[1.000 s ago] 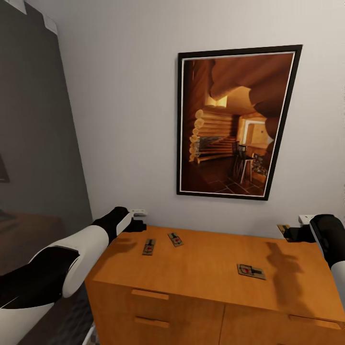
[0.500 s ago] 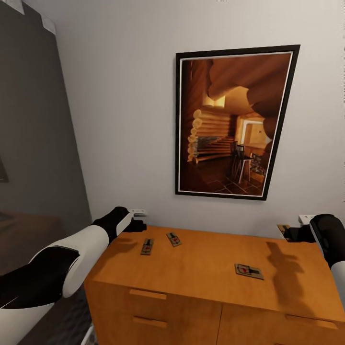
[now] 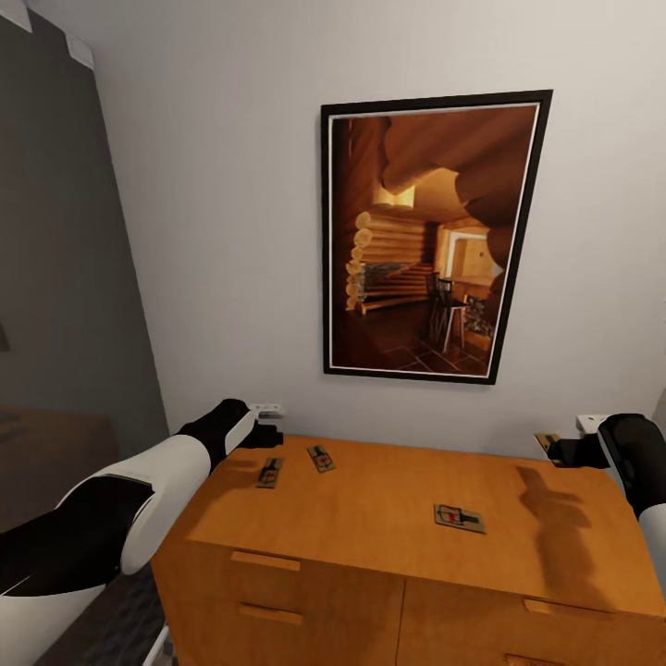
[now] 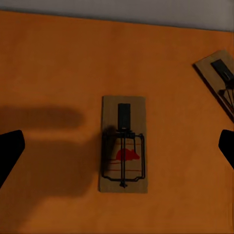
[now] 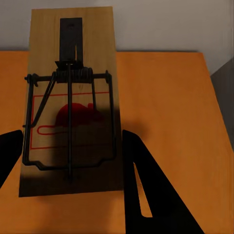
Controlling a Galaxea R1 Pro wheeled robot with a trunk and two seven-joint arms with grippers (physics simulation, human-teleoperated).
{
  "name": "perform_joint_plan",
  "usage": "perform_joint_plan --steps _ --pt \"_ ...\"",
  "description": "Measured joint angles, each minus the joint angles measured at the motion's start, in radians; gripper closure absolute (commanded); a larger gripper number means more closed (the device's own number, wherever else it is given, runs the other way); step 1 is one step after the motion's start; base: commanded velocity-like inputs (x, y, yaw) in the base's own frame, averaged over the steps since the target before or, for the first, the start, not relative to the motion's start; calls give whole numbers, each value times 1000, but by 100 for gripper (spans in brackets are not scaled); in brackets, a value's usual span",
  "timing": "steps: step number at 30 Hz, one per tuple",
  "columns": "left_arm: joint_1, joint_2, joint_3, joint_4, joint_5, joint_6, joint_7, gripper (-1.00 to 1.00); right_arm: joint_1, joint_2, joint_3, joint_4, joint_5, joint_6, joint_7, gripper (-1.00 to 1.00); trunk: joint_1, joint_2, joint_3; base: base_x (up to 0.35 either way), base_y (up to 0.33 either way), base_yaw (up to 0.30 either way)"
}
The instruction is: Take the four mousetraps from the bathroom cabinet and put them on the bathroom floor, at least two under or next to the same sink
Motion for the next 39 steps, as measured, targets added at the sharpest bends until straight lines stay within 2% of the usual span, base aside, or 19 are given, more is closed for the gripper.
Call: perform_joint_plan --steps 14,24,39 --pt "0 0 0 0 0 -1 0 -100 0 0 1 0 0 0 0 100 0 0 0 -1 -5 0" --pt "0 0 0 -1 0 -1 0 -100 -1 0 1 0 0 1 0 100 0 0 0 0 -147 0" --pt "0 0 0 -2 0 -2 0 -100 0 0 1 0 0 1 0 100 0 0 0 0 -17 0"
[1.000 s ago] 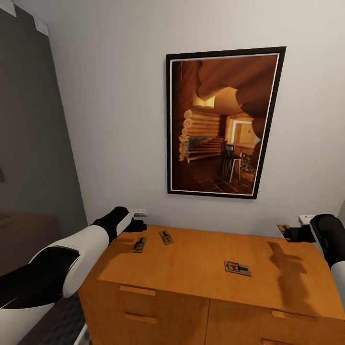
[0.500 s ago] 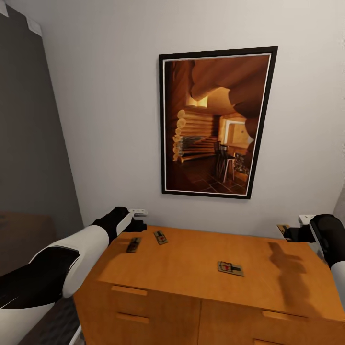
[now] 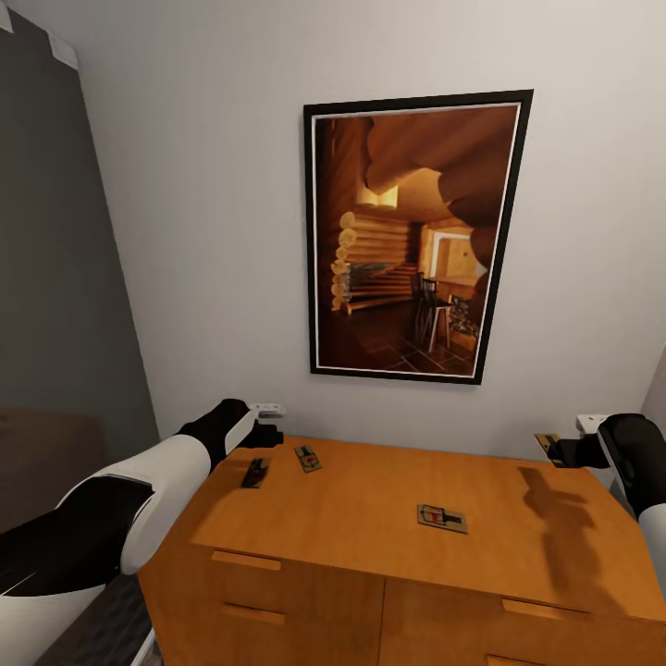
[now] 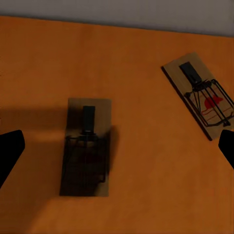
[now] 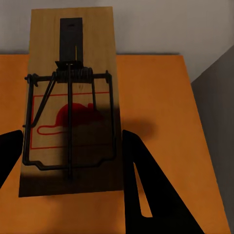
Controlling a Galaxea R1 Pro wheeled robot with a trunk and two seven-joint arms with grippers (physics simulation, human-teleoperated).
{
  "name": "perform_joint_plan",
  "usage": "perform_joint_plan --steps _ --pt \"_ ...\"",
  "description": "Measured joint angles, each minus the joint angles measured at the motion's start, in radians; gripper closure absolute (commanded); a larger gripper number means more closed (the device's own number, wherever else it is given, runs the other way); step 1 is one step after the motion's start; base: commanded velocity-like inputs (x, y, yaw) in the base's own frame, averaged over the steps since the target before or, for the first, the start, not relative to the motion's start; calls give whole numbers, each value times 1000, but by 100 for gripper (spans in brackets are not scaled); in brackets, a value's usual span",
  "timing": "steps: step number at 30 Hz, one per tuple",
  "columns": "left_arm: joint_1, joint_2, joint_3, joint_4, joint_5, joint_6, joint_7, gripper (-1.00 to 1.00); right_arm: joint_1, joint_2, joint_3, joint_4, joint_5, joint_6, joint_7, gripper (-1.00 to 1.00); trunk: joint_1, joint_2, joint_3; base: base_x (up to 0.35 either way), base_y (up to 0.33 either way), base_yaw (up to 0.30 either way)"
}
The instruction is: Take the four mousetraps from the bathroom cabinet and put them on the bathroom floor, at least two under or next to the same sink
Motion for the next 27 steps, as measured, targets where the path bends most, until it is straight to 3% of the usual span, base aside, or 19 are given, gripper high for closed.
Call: perform_joint_plan --steps 27 --pt "0 2 0 0 0 -2 0 -100 0 0 0 0 0 0 0 100 0 0 0 0 75 0"
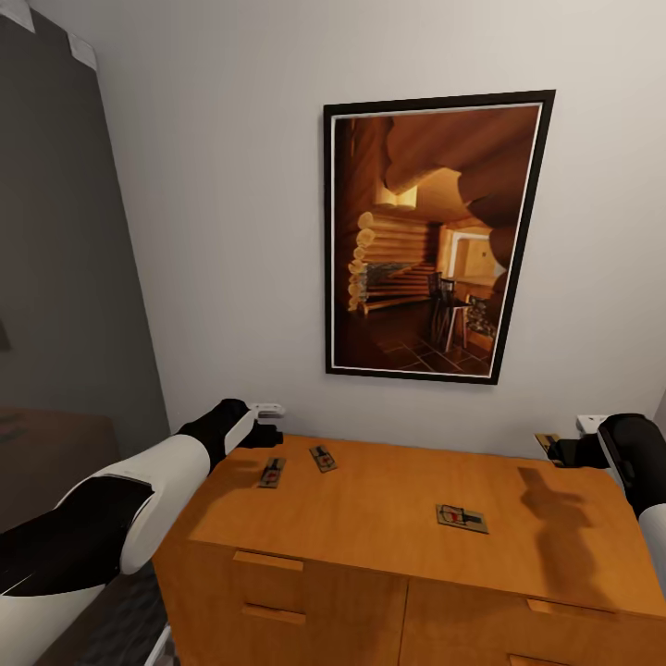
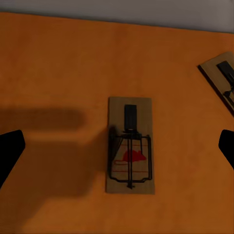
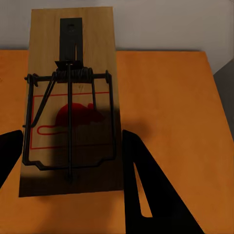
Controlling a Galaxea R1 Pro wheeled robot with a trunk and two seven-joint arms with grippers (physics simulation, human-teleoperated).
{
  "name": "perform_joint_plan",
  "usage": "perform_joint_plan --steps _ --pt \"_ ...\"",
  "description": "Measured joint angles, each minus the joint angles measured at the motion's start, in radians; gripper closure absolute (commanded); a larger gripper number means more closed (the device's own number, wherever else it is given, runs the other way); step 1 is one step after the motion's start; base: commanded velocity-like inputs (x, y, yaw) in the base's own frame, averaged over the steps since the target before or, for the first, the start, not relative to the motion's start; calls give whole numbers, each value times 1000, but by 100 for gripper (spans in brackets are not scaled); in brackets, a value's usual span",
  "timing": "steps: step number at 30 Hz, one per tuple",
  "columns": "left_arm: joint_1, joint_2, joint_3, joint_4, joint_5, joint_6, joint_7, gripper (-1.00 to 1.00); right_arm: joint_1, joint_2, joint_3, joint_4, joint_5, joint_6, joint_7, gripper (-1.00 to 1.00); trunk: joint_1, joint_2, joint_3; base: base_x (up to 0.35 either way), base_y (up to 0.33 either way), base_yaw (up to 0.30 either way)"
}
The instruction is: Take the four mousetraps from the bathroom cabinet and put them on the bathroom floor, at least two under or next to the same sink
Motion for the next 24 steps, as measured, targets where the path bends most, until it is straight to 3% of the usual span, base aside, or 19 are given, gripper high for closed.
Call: perform_joint_plan --steps 24 --pt "0 -20 1 7 1 0 0 -100 0 0 -2 0 0 0 1 100 0 0 0 0 0 0"
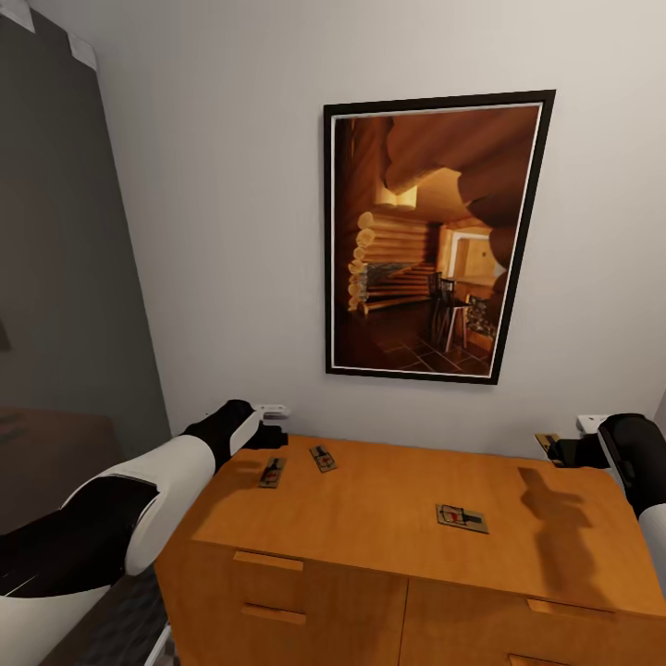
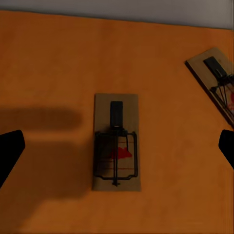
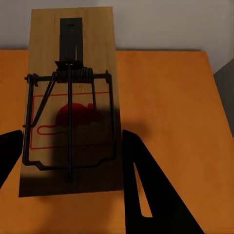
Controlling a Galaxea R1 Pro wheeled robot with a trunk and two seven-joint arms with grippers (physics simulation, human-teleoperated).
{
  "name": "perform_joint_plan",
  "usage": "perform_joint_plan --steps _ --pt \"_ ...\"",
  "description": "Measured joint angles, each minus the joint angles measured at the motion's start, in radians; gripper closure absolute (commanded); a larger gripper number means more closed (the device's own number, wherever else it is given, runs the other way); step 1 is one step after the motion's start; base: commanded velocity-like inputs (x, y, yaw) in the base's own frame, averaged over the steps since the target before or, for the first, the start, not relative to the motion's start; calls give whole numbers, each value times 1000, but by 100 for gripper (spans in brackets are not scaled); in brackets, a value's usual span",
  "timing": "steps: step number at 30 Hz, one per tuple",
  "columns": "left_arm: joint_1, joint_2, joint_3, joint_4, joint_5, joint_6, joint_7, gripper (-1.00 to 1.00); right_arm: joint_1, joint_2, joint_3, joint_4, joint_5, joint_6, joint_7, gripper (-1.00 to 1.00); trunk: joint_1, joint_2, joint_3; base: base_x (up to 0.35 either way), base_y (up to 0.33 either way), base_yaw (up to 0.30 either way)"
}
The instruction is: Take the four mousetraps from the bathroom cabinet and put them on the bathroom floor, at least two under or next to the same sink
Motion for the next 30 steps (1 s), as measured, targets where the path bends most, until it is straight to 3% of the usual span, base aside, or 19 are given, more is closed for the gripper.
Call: perform_joint_plan --steps 10,16,27,30 --pt "0 -2 0 1 0 0 1 -100 0 -1 0 0 0 0 1 100 38 -70 -31 0 0 0" --pt "0 -8 0 0 -1 0 1 -100 -1 -1 0 0 0 0 1 100 38 -70 -31 0 0 0" --pt "0 -20 1 5 -3 0 1 -100 0 -1 -1 0 0 0 1 100 80 -147 -66 0 0 0" --pt "0 -21 1 5 -3 0 1 -100 0 -1 0 0 0 0 1 100 81 -147 -66 0 0 0"
